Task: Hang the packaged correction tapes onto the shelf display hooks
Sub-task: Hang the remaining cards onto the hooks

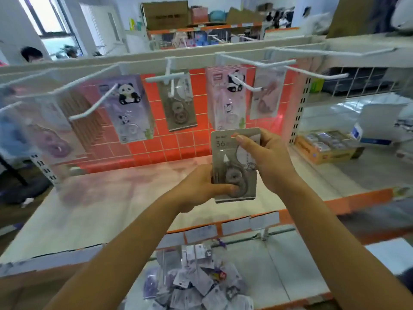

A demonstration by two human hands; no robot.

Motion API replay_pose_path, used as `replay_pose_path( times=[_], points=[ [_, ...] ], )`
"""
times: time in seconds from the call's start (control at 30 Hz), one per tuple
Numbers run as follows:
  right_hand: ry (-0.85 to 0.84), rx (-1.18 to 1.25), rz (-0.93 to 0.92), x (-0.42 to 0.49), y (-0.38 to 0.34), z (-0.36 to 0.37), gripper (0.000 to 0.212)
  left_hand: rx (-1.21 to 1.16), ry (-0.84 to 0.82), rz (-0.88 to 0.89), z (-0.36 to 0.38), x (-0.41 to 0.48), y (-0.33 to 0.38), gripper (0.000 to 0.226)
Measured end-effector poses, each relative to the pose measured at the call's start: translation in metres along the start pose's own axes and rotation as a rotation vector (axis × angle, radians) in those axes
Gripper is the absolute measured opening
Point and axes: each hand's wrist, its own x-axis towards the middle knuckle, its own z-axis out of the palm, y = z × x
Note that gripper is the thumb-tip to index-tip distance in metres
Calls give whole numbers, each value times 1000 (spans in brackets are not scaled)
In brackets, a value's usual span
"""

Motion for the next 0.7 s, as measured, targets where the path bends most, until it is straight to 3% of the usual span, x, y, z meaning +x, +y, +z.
replay_pose_path(
  times=[0.17,0.37,0.7],
  points=[
    [-59,2,-22,13,-7,-14,9,-27,72,33,13,7,9,33],
    [-178,11,-65,18,-9,26,19,-15,180,16,-20,-15,7,29],
    [-224,7,-250,17,-33,81,8,69,182,192,-77,-46,20,24]
  ],
)
